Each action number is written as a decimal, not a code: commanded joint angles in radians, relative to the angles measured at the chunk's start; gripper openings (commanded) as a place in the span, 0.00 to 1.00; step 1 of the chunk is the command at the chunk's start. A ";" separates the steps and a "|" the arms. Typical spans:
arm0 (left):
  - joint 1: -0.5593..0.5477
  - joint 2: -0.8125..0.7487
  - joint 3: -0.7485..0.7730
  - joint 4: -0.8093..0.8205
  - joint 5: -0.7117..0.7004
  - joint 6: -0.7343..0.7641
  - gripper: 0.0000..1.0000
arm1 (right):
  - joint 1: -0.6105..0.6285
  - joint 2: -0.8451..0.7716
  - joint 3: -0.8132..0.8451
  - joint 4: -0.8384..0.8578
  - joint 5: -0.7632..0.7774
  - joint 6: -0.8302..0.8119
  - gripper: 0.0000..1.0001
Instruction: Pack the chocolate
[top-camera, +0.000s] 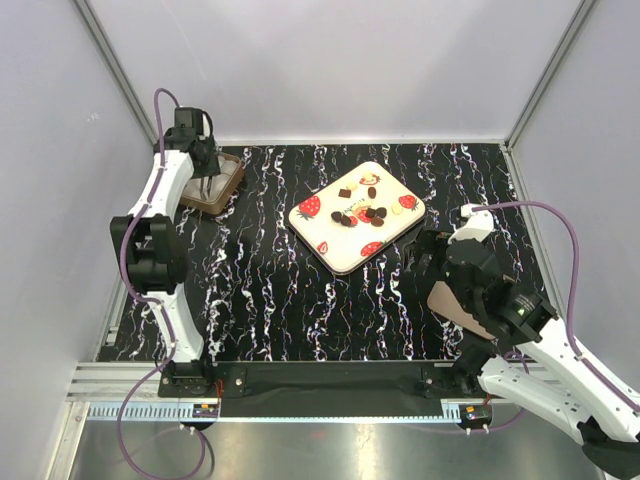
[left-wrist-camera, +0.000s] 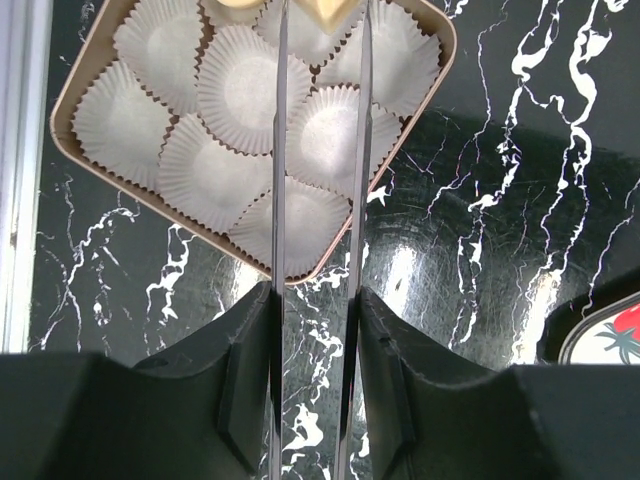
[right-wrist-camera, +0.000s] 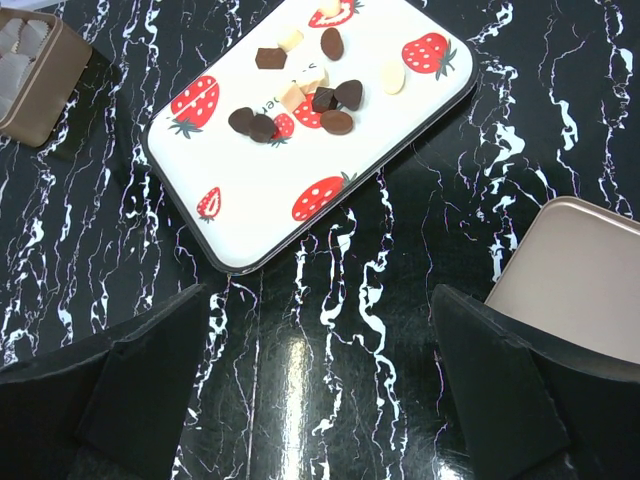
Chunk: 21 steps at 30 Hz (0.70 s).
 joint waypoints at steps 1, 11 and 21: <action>0.013 0.016 -0.001 0.074 0.025 0.010 0.39 | 0.002 0.012 0.017 0.051 0.021 -0.017 1.00; 0.033 0.079 0.002 0.118 0.013 0.032 0.42 | 0.002 0.023 0.004 0.062 0.038 -0.031 1.00; 0.036 0.095 0.017 0.135 0.048 0.044 0.47 | 0.002 0.022 -0.002 0.067 0.055 -0.042 0.99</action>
